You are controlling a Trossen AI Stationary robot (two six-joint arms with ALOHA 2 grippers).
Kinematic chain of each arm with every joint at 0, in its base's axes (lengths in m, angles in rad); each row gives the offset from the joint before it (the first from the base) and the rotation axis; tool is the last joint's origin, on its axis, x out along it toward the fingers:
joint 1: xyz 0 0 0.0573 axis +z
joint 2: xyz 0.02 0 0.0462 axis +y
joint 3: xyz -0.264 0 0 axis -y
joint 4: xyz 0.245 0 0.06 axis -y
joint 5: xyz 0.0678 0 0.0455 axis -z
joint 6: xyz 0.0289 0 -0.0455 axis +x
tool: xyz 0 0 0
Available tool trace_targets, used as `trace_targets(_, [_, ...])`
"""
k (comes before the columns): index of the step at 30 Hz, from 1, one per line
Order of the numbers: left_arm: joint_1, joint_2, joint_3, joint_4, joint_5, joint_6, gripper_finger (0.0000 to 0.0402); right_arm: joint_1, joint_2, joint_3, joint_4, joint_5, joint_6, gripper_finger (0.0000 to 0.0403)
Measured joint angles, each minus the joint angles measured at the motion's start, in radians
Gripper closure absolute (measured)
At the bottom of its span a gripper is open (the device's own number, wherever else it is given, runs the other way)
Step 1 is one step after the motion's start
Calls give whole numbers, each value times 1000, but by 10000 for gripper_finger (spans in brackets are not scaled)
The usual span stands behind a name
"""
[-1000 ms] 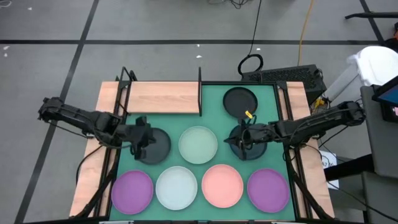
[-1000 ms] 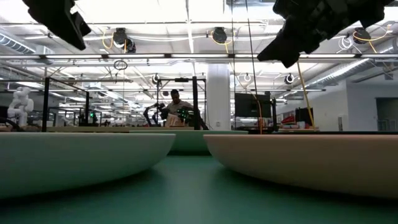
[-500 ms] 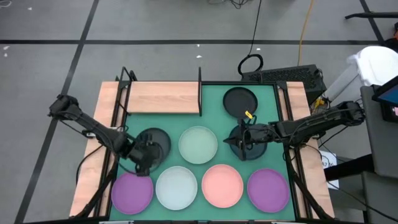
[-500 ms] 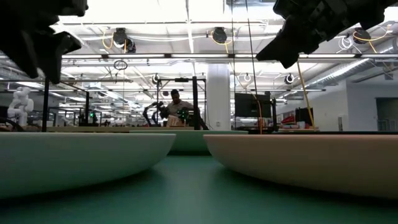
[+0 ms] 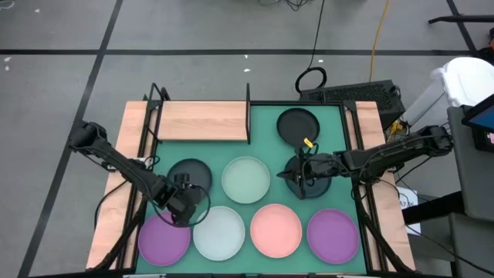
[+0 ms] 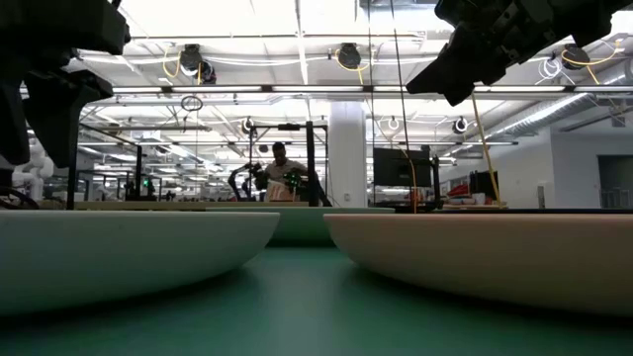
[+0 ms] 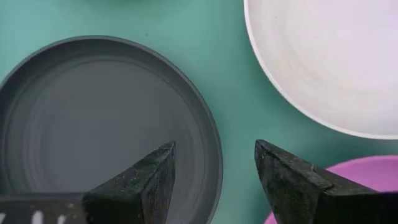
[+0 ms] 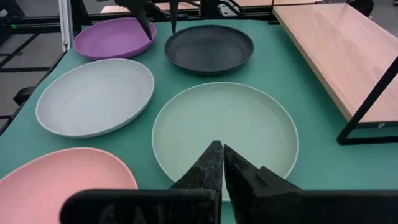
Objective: Place and stack plates onto a shelf
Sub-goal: Put the left black plate on the shelf
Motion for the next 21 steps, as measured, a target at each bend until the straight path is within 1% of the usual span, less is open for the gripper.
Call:
trace_targets(4, [0, 27, -1, 43, 1, 3, 179, 0, 0, 0, 0, 0, 0, 403])
trace_targets(8, [0, 43, -34, 93, 1, -4, 179, 0, 0, 0, 0, 0, 0, 403])
trace_targets(15, [0, 44, -125, 103, 14, -106, 179, 0, 0, 0, 0, 0, -1, 403])
trace_targets(21, [0, 44, -163, 137, 32, -125, 179, 0, 0, 0, 0, 0, -5, 403])
